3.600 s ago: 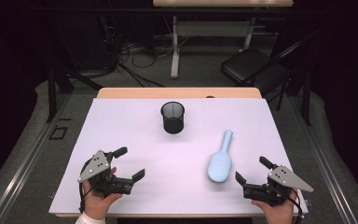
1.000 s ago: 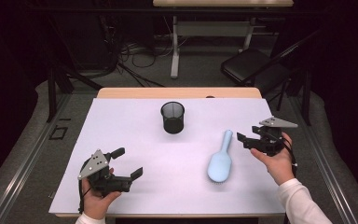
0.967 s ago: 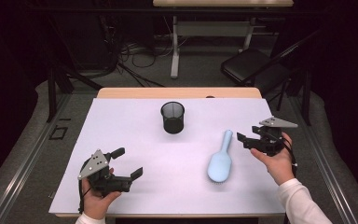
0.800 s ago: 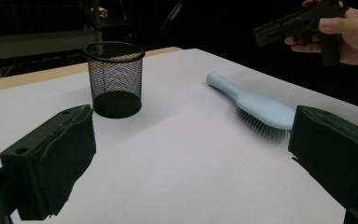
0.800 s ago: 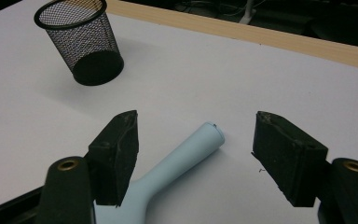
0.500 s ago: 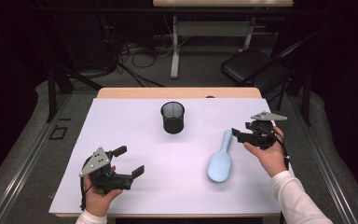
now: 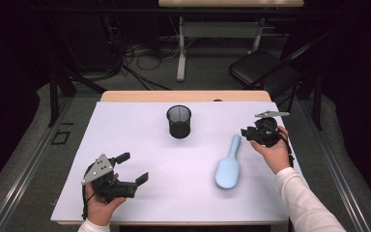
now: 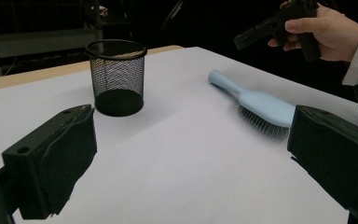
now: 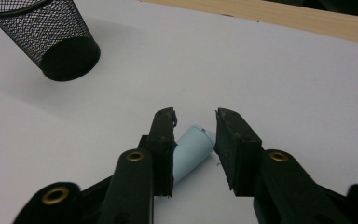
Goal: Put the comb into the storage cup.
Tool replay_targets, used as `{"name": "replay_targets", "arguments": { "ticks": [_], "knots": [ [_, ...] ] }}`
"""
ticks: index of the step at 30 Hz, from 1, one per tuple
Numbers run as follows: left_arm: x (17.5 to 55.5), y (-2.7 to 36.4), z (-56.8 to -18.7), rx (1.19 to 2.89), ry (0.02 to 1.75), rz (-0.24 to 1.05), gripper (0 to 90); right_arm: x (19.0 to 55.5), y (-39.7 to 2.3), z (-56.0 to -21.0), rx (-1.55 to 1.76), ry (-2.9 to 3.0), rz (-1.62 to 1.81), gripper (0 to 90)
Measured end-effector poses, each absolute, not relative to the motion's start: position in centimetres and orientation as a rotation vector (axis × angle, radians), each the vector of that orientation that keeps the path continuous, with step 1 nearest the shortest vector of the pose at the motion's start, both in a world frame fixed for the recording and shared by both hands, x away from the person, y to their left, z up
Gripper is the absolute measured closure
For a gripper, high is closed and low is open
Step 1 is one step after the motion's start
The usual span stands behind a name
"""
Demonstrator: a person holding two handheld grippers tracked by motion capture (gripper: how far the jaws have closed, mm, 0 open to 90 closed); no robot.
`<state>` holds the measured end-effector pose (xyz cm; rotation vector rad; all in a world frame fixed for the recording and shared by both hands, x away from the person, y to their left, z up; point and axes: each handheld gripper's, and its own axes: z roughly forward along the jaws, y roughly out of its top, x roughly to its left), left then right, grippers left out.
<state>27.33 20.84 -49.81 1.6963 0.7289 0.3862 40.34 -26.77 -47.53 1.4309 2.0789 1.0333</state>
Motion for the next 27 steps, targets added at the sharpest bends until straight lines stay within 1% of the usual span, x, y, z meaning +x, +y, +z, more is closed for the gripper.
{"name": "replay_targets", "arguments": {
  "ticks": [1,2,3,4,5,6,8,9,10,16,27],
  "knots": [
    [27.3,20.8,-49.8,1.696,0.729,0.386,1.4,40.3,-26.8,-47.5,1.431,2.079,1.033,67.8],
    [27.3,20.9,-49.8,1.696,0.729,0.388,1.4,40.8,-26.7,-47.7,1.446,2.08,1.035,71.8],
    [27.3,20.9,-49.8,1.694,0.732,0.392,1.4,40.8,-26.7,-47.7,1.446,2.08,1.035,71.8],
    [27.4,20.8,-49.7,1.688,0.735,0.39,1.5,41.1,-26.5,-48.0,1.455,2.079,1.027,75.8],
    [27.4,20.8,-49.7,1.688,0.735,0.39,1.5,41.1,-26.5,-48.0,1.455,2.079,1.027,75.8],
    [27.5,20.7,-49.8,1.69,0.735,0.387,1.5,41.4,-26.4,-48.3,1.464,2.086,1.027,79.3],
    [27.6,20.7,-49.8,1.695,0.735,0.384,1.5,41.7,-26.3,-48.6,1.475,2.1,1.03,82.8],
    [27.7,20.7,-49.9,1.697,0.733,0.382,1.5,41.7,-26.3,-48.6,1.475,2.1,1.03,82.8],
    [27.7,20.7,-49.9,1.703,0.731,0.388,1.5,42.1,-26.2,-49.0,1.487,2.119,1.04,85.4],
    [27.8,20.7,-49.9,1.696,0.737,0.378,1.5,43.1,-25.4,-50.2,1.512,2.14,1.035,89.6],
    [27.8,20.3,-50.0,1.717,0.725,0.393,1.9,43.8,-23.7,-51.1,1.493,2.19,0.998,90.0]
  ]
}}
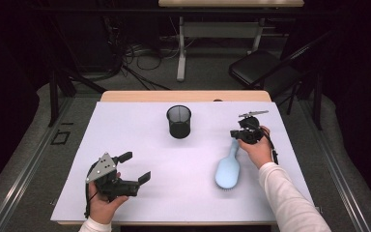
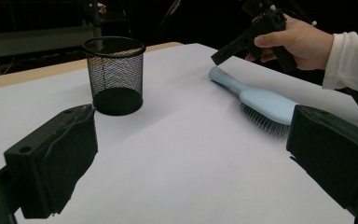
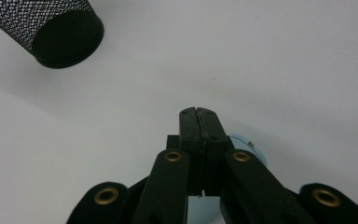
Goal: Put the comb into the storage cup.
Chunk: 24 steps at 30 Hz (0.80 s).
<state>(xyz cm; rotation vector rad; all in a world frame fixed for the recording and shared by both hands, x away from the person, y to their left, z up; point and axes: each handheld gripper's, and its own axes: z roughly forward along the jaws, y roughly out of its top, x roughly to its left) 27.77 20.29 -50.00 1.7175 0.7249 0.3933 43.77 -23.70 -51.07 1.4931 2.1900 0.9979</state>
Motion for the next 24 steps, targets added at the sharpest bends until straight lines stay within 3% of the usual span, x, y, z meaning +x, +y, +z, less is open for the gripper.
{"name": "replay_targets", "arguments": {
  "ticks": [24],
  "knots": [
    [28.1,20.5,-50.1,1.711,0.721,0.389,2.0,45.0,-22.7,-52.8,1.509,2.217,0.886,90.0]
  ]
}}
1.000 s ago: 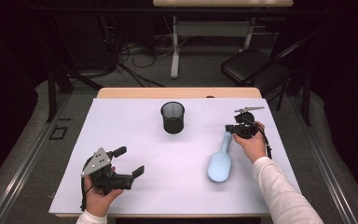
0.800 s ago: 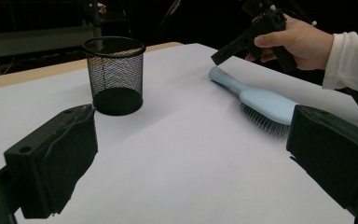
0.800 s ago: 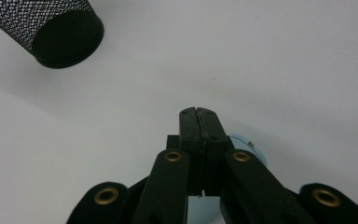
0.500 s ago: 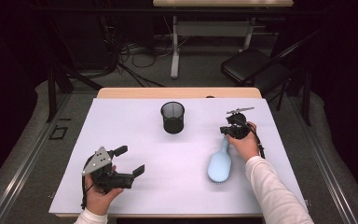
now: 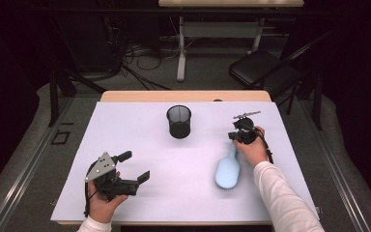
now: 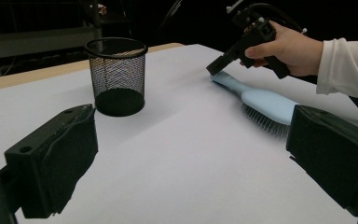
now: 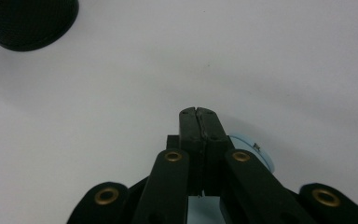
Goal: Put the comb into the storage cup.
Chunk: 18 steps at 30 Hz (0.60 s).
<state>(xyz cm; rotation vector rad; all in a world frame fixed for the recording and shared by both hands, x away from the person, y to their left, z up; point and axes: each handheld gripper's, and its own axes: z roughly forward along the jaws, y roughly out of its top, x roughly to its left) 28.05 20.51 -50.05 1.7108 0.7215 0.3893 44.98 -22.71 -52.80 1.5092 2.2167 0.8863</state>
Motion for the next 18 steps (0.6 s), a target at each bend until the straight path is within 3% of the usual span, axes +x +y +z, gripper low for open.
{"name": "replay_targets", "arguments": {
  "ticks": [18],
  "knots": [
    [28.1,20.5,-50.1,1.717,0.716,0.384,2.1,45.4,-22.3,-54.1,1.472,2.251,0.744,90.0]
  ]
}}
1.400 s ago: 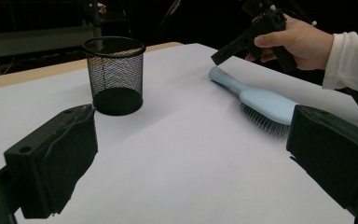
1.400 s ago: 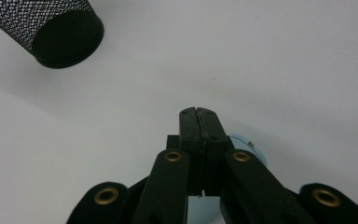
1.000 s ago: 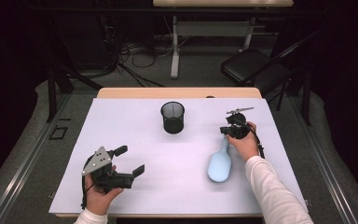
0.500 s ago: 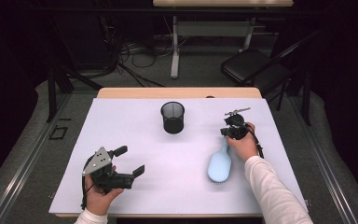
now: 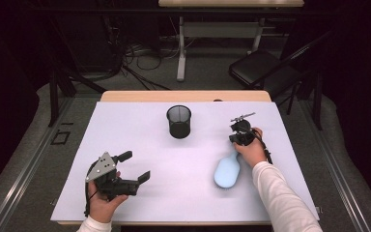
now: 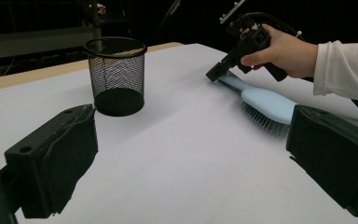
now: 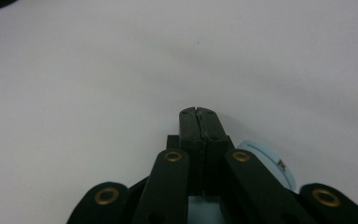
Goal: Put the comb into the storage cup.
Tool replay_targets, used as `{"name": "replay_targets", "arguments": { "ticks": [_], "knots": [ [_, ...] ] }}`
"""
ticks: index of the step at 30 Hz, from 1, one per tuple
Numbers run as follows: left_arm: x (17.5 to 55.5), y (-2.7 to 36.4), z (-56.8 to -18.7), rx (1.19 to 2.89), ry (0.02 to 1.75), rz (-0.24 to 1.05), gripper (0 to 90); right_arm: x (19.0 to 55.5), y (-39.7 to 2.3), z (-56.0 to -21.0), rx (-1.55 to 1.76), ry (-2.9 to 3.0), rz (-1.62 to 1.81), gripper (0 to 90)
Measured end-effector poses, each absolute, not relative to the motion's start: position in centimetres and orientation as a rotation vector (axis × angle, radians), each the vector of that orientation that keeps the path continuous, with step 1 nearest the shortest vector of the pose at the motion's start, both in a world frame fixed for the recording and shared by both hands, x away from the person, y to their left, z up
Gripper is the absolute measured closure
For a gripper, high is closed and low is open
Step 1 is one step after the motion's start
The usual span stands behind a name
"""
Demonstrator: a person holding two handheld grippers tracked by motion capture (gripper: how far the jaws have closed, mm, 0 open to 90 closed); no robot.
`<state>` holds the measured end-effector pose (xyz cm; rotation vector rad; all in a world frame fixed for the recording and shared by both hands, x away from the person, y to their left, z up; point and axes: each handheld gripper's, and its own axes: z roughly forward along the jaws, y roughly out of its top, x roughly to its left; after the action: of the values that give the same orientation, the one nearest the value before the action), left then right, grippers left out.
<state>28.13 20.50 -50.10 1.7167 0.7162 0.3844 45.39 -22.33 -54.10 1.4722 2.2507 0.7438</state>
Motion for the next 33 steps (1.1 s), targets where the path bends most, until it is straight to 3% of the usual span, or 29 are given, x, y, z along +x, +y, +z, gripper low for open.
{"name": "replay_targets", "arguments": {
  "ticks": [33],
  "knots": [
    [28.1,20.4,-50.1,1.713,0.727,0.39,2.5,42.4,-27.8,-53.2,1.603,2.254,0.673,90.0]
  ]
}}
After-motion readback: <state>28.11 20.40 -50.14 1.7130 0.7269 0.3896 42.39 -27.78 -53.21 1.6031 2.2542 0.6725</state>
